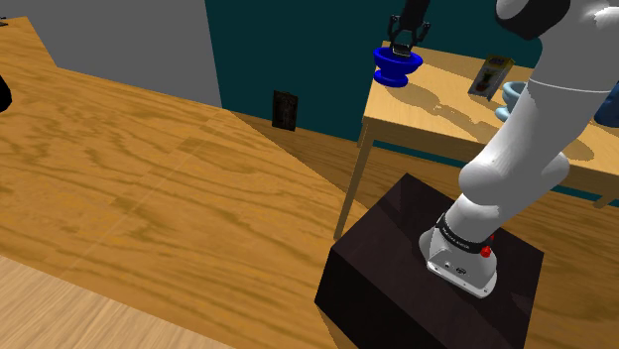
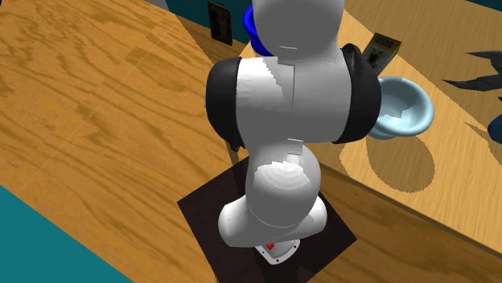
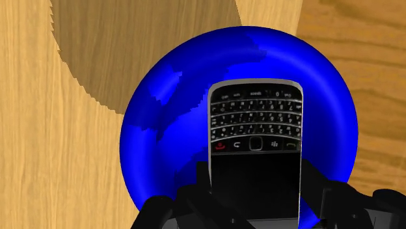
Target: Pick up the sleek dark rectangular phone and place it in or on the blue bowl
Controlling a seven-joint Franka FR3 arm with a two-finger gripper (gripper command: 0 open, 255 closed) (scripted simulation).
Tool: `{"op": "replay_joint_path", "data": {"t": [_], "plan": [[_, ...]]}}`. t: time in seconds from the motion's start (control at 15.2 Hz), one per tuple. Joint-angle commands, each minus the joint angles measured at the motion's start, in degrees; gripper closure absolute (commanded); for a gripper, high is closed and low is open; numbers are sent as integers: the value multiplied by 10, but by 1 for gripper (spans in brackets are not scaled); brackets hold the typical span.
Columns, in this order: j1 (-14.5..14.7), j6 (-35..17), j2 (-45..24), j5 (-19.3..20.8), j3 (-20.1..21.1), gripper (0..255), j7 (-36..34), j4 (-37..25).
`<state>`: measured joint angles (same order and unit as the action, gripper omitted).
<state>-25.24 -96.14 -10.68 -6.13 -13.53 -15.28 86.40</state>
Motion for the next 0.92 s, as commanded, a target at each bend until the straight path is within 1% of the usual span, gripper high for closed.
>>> {"op": "replay_joint_path", "data": {"t": [0.0, 0.4, 0.46, 0.79, 0.86], "plan": [[0, -11, 3, 1, 0, 255, 1, 14], [0, -11, 2, 0, 0, 255, 2, 14], [0, -11, 2, 0, 0, 0, 1, 14], [0, -11, 2, 0, 0, 0, 2, 14], [-1, 9, 0, 0, -1, 0, 1, -9]]}}
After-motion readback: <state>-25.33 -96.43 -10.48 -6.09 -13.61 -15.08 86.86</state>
